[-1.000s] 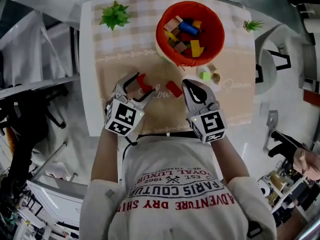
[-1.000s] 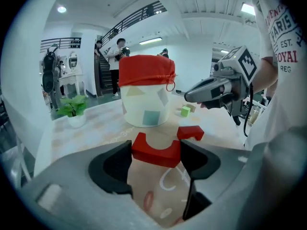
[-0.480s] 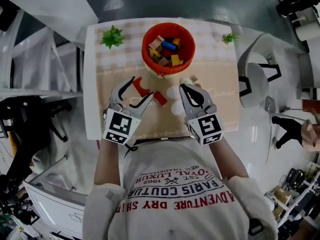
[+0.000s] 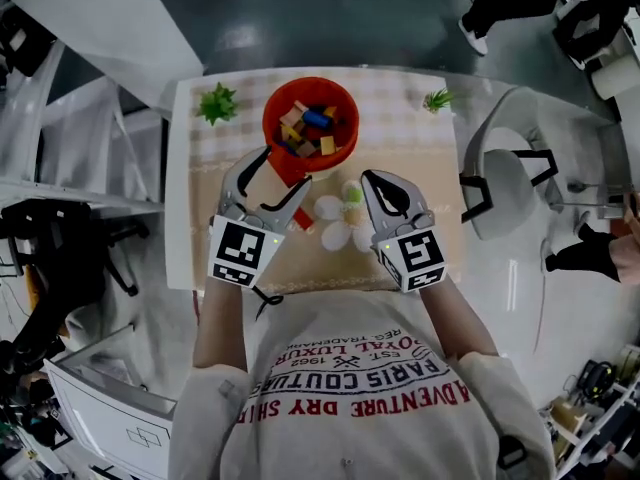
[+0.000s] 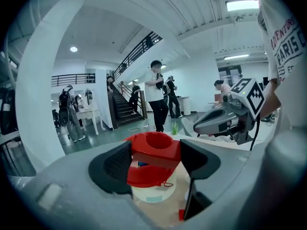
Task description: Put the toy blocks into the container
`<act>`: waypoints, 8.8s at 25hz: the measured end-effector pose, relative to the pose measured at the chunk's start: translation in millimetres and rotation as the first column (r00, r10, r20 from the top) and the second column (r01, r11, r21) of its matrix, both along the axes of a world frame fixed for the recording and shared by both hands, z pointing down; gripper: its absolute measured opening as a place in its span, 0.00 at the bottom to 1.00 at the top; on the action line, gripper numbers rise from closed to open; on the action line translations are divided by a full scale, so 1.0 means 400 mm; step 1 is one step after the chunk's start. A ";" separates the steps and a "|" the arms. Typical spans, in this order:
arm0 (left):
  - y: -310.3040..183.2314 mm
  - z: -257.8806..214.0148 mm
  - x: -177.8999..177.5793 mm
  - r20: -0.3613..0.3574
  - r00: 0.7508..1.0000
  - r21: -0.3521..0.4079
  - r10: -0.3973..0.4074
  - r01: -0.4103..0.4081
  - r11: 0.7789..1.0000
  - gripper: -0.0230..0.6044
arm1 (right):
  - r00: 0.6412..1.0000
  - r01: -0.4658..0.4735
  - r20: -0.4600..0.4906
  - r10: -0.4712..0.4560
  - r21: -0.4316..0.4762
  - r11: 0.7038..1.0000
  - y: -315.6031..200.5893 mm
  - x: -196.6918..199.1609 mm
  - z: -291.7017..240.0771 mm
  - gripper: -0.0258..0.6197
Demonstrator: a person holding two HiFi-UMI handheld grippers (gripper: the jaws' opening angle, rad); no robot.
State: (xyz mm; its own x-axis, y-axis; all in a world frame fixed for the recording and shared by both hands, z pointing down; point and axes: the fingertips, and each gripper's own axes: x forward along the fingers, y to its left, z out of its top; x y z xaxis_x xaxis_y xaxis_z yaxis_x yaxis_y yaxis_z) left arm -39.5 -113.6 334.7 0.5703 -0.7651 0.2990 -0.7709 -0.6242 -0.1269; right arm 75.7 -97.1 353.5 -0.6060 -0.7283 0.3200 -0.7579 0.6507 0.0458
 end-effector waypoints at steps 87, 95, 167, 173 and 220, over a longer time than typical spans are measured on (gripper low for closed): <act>0.094 0.116 0.067 0.089 0.996 -0.105 -0.001 0.011 0.994 0.54 | 1.000 0.026 -0.012 -0.026 -0.002 1.000 0.021 0.030 0.054 0.04; 0.010 0.019 0.061 0.105 0.994 -0.009 -0.024 0.025 1.000 0.54 | 1.000 0.018 0.000 -0.018 0.080 0.997 -0.030 0.051 -0.027 0.04; 0.065 0.573 0.348 0.082 0.967 -0.434 -0.242 0.253 0.864 0.31 | 0.994 0.110 -0.002 -0.112 -0.162 0.981 -0.041 0.242 0.279 0.04; 0.069 0.490 0.334 0.047 0.973 -0.381 -0.224 0.225 0.897 0.31 | 0.995 0.100 -0.007 -0.102 -0.129 0.987 -0.031 0.230 0.246 0.04; -0.148 0.121 0.007 -0.005 0.985 -0.150 -0.171 0.168 0.974 0.35 | 0.997 -0.076 -0.004 0.076 0.021 0.997 -0.090 0.036 -0.001 0.04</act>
